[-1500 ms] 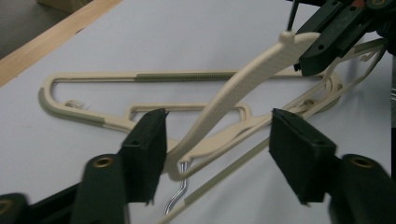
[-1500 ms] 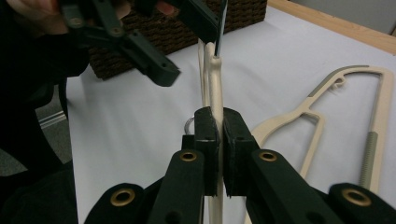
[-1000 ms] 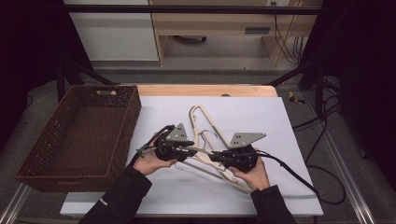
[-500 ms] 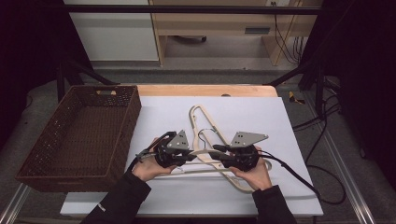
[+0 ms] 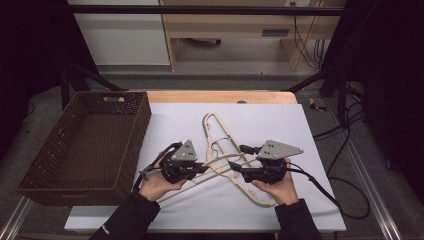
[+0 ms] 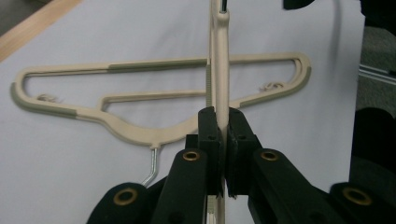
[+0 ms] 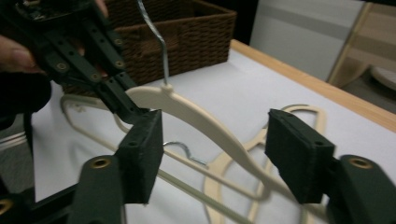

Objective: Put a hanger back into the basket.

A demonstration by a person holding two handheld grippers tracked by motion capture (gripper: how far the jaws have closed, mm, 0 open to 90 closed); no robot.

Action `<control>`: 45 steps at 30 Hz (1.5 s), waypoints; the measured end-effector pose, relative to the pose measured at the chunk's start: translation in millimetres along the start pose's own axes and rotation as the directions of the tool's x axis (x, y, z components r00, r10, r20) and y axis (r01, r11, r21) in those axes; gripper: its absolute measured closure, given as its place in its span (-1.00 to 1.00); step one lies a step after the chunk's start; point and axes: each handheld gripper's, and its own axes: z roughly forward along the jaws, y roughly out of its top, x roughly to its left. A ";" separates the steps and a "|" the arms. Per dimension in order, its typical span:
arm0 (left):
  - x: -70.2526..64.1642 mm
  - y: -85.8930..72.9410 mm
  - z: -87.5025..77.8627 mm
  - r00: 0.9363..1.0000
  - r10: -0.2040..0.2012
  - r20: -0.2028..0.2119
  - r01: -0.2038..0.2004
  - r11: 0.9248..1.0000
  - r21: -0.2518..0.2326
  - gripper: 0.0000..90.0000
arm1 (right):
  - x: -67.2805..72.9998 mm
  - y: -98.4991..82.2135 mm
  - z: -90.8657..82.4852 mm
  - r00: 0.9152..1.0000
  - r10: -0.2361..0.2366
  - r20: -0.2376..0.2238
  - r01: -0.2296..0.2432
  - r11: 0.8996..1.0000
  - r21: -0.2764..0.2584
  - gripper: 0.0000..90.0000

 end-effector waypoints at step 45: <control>88.8 11.4 -194.7 0.963 -0.141 -0.228 0.094 0.974 -0.206 0.92 | -34.1 -41.9 -55.5 0.942 0.210 0.261 -0.199 0.978 -0.069 -0.88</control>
